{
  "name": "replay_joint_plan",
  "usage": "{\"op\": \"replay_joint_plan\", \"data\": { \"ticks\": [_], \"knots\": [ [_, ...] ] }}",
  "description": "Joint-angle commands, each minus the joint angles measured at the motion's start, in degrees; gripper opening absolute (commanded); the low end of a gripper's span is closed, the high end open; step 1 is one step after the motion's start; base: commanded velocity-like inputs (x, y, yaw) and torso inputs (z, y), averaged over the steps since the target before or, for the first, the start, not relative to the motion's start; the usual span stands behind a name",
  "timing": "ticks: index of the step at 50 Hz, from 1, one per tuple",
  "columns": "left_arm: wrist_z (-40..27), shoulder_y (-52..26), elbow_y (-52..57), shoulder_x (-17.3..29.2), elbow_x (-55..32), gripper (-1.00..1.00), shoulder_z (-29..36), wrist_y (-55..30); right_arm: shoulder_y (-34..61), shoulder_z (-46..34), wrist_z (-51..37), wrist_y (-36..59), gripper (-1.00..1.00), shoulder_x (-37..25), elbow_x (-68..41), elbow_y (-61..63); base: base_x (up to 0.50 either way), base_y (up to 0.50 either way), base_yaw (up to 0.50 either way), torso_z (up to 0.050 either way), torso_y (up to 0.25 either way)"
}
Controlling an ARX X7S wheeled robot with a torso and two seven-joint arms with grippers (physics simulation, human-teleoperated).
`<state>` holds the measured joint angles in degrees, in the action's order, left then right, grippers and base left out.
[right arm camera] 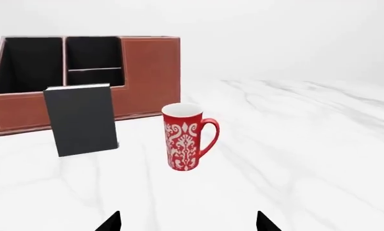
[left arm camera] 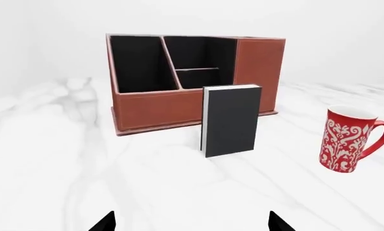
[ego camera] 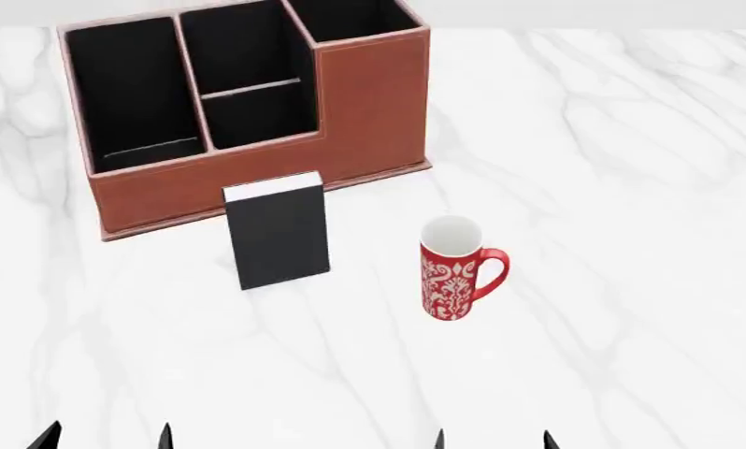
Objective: Pick up the book and place it in the front compartment of the caddy.
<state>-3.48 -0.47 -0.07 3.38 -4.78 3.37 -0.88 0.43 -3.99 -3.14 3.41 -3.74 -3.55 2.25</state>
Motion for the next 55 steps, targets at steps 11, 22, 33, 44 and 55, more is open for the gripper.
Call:
{"op": "replay_joint_plan", "data": {
  "ticks": [11, 22, 33, 44, 55],
  "knots": [
    [-3.6, -9.2, 22.9, 5.3, -3.1, 1.00, -1.3, -17.8, 12.3, 1.5, -2.0, 22.0, 1.00, -5.8, -3.1, 26.3, 0.00, 0.00, 0.00, 0.000, 0.000],
    [-4.9, -15.9, 37.2, 7.6, -7.0, 1.00, -4.2, -28.3, 20.1, 4.2, -3.0, 34.3, 1.00, -8.5, -5.5, 41.5, 0.00, 0.00, 0.00, 0.000, 0.000],
    [-6.0, -17.5, 44.9, 9.0, -9.8, 1.00, -7.3, -33.0, 22.6, 6.9, -3.6, 39.5, 1.00, -9.6, -7.8, 49.2, 0.00, 0.00, 0.00, 0.000, 0.000],
    [-6.9, -18.6, 48.1, 9.6, -11.4, 1.00, -8.3, -35.2, 23.6, 8.5, -3.8, 41.5, 1.00, -10.3, -9.4, 52.4, 0.00, 0.00, 0.00, 0.000, 0.000],
    [-7.3, -18.8, 48.8, 10.0, -11.9, 1.00, -8.2, -35.4, 23.5, 9.3, -3.8, 41.0, 1.00, -10.7, -10.6, 53.8, 0.00, 0.00, 0.00, 0.000, 0.000]
  ]
}}
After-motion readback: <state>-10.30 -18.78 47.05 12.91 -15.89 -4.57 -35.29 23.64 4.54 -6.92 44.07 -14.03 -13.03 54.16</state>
